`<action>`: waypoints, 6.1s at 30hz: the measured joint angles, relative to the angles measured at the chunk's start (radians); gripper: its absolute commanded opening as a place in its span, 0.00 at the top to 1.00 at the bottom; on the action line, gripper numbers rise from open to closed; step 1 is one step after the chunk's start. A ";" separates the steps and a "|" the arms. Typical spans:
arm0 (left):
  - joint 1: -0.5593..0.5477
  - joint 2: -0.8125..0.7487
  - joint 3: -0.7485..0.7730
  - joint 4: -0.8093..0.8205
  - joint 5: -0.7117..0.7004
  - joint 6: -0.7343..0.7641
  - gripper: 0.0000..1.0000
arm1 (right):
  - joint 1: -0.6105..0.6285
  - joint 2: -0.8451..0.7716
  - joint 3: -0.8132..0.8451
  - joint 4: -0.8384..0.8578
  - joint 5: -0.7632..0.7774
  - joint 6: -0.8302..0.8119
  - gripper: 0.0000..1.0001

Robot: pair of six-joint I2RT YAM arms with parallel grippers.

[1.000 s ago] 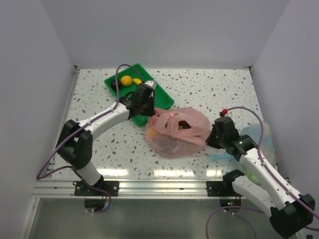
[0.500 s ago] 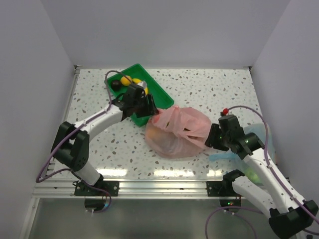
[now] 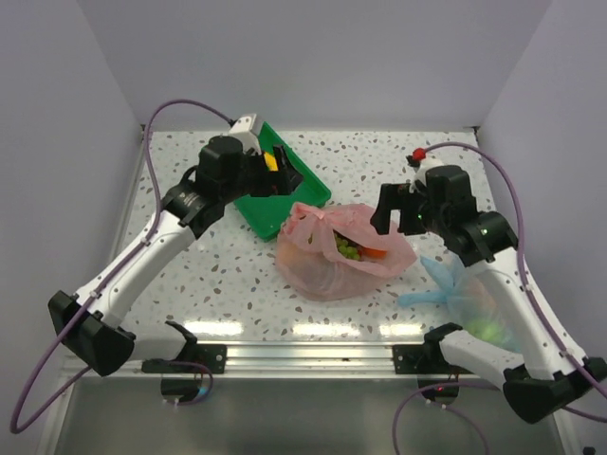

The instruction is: Untie the knot of the plastic bag and take out the fruit

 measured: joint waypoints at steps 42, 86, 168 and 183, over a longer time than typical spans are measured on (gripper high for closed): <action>-0.415 0.166 -0.444 -0.084 -0.121 0.203 0.66 | 0.019 0.480 -0.146 0.225 0.130 -0.110 0.98; -0.415 0.123 -0.131 -0.014 -0.095 0.061 0.32 | -0.038 0.142 -0.386 0.267 0.090 0.250 0.17; -0.439 0.425 0.013 -0.088 -0.162 0.200 0.39 | -0.189 -0.016 -0.620 0.268 -0.043 0.255 0.96; -0.243 0.532 0.051 0.101 -0.237 0.156 0.35 | -0.189 -0.033 -0.661 0.266 -0.043 0.254 0.96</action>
